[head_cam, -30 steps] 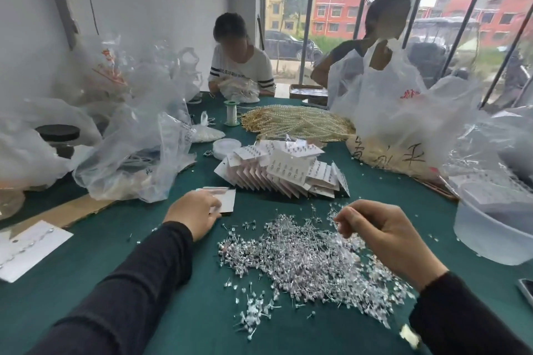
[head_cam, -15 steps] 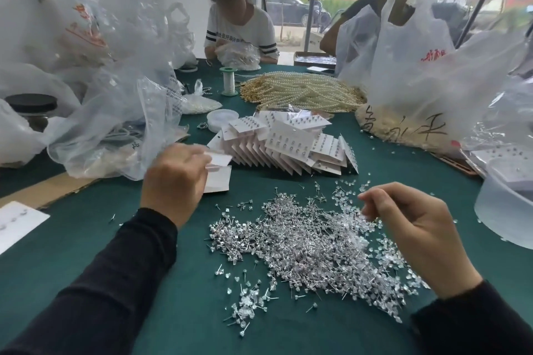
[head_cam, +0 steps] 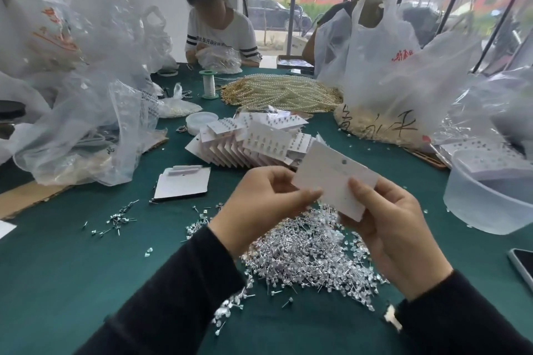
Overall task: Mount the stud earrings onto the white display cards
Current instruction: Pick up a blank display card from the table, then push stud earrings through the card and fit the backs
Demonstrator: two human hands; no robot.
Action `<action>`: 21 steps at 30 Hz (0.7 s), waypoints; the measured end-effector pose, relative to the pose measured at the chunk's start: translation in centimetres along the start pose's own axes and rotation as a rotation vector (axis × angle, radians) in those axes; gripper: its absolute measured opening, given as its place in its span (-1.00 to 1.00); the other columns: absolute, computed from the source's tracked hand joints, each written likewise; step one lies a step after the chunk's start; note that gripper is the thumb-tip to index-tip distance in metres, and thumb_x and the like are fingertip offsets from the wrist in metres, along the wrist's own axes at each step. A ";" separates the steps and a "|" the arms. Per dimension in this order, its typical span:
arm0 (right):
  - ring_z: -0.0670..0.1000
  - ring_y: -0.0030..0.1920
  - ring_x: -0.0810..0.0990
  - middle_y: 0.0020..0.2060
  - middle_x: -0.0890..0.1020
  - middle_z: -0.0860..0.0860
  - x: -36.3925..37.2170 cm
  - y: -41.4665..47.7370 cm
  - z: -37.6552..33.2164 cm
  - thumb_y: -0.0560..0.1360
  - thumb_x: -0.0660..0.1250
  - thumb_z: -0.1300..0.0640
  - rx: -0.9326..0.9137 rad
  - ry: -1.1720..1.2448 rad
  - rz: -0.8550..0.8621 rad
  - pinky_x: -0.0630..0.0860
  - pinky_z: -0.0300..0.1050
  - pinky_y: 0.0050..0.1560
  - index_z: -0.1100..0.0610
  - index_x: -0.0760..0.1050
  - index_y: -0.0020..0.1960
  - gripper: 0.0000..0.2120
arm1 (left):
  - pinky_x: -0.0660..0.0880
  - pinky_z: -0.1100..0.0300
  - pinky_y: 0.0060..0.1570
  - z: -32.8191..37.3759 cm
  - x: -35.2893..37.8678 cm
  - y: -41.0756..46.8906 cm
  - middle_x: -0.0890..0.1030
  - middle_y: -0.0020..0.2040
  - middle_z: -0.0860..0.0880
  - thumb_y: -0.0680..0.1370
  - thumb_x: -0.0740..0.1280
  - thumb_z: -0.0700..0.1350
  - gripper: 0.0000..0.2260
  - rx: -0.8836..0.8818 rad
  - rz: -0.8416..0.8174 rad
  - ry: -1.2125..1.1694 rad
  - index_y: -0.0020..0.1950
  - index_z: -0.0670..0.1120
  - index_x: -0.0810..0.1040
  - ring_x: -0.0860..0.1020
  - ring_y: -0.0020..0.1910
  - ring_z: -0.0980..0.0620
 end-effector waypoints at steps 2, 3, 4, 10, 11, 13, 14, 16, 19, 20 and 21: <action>-0.10 -0.30 0.61 -0.30 0.67 -0.05 -1.1 0.2 0.2 0.32 0.35 0.09 -0.031 -0.073 0.089 0.54 -0.27 -0.38 0.11 0.57 -0.08 -0.80 | 0.50 0.36 -0.03 -0.9 -1.3 0.0 0.61 -0.04 0.13 0.23 0.39 0.25 -0.43 0.147 0.015 0.479 0.16 0.03 0.48 0.55 -0.09 0.28; -0.11 -0.30 0.61 -0.29 0.68 -0.06 -1.6 0.4 0.3 0.35 0.34 0.10 -0.045 -0.119 0.120 0.54 -0.28 -0.37 0.11 0.57 -0.09 -0.84 | 0.44 0.36 0.09 -1.5 -1.6 -0.2 0.55 0.06 0.18 0.21 0.36 0.31 -0.32 0.178 -0.027 0.655 0.26 0.07 0.41 0.48 0.00 0.32; -0.11 -0.29 0.62 -0.28 0.69 -0.07 -2.0 0.5 0.3 0.38 0.33 0.12 -0.050 -0.148 0.144 0.55 -0.29 -0.36 0.10 0.57 -0.09 -0.87 | 0.35 0.31 0.21 -2.2 -1.5 -0.3 0.49 0.15 0.18 0.22 0.35 0.34 -0.26 0.177 -0.097 0.780 0.33 0.09 0.34 0.40 0.10 0.30; -0.10 -0.26 0.64 -0.22 0.69 -0.03 -2.1 0.2 0.3 0.30 0.34 0.02 -0.150 -0.276 0.116 0.58 -0.27 -0.30 0.07 0.59 -0.11 -0.79 | 0.17 0.20 0.28 -4.7 0.9 0.0 0.40 0.20 0.13 0.37 0.28 0.31 -0.45 0.287 -0.200 1.112 0.28 0.07 0.41 0.28 0.21 0.15; -0.10 -0.24 0.65 -0.21 0.69 -0.04 -2.0 0.1 0.3 0.31 0.34 0.02 -0.170 -0.297 0.110 0.58 -0.26 -0.27 0.06 0.60 -0.12 -0.81 | 0.23 0.23 0.27 -4.8 0.7 0.1 0.43 0.16 0.13 0.40 0.30 0.26 -0.53 0.281 -0.182 1.062 0.22 0.07 0.46 0.32 0.18 0.16; -0.10 -0.24 0.65 -0.22 0.70 -0.05 -1.9 0.1 0.5 0.35 0.35 0.06 -0.186 -0.307 0.101 0.58 -0.27 -0.27 0.06 0.60 -0.13 -0.87 | 0.33 0.27 0.19 -5.0 0.6 0.2 0.47 0.05 0.15 0.43 0.33 0.16 -0.70 0.272 -0.154 0.961 0.08 0.05 0.53 0.38 0.05 0.21; -0.11 -0.24 0.65 -0.23 0.70 -0.06 -1.9 0.1 0.6 0.37 0.35 0.10 -0.187 -0.305 0.094 0.56 -0.29 -0.29 0.06 0.60 -0.13 -0.89 | 0.36 0.30 0.13 -5.1 0.7 0.2 0.49 -0.01 0.15 0.44 0.35 0.11 -0.78 0.279 -0.142 0.926 0.01 0.04 0.55 0.40 -0.03 0.25; -0.12 -0.25 0.65 -0.24 0.70 -0.07 -1.9 0.2 0.8 0.42 0.34 0.16 -0.184 -0.310 0.086 0.53 -0.33 -0.32 0.07 0.59 -0.12 -0.93 | 0.37 0.33 0.04 -5.0 0.8 0.4 0.53 -0.12 0.17 0.44 0.38 0.03 -0.89 0.301 -0.092 0.879 -0.11 0.02 0.59 0.42 -0.12 0.28; -0.13 -0.27 0.65 -0.25 0.70 -0.08 -1.9 0.2 0.9 0.45 0.33 0.18 -0.172 -0.291 0.085 0.52 -0.35 -0.33 0.07 0.59 -0.12 -0.92 | 0.39 0.35 -0.11 -4.5 0.2 0.6 0.58 -0.21 0.15 0.41 0.42 -0.01 -0.95 0.299 0.021 0.810 -0.20 0.04 0.63 0.48 -0.20 0.24; -0.14 -0.26 0.65 -0.25 0.70 -0.08 -2.0 0.2 0.8 0.45 0.33 0.18 -0.166 -0.284 0.086 0.52 -0.34 -0.32 0.07 0.59 -0.12 -0.92 | 0.40 0.37 -0.17 -4.3 -0.1 0.6 0.59 -0.23 0.14 0.41 0.42 -0.02 -0.96 0.290 0.045 0.781 -0.20 0.05 0.64 0.50 -0.23 0.21; -0.14 -0.26 0.65 -0.24 0.70 -0.08 -2.0 0.2 0.8 0.45 0.33 0.18 -0.159 -0.278 0.087 0.52 -0.34 -0.31 0.07 0.59 -0.12 -0.92 | 0.40 0.39 -0.24 -4.1 -0.3 0.6 0.60 -0.26 0.14 0.40 0.43 -0.03 -0.97 0.280 0.057 0.748 -0.21 0.05 0.65 0.51 -0.27 0.18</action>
Point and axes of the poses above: each hand's wrist, its own y-axis towards the middle knuckle, its own x-axis out of the palm, z = x × y, the point moved 2 cm from there along y, towards the middle knuckle
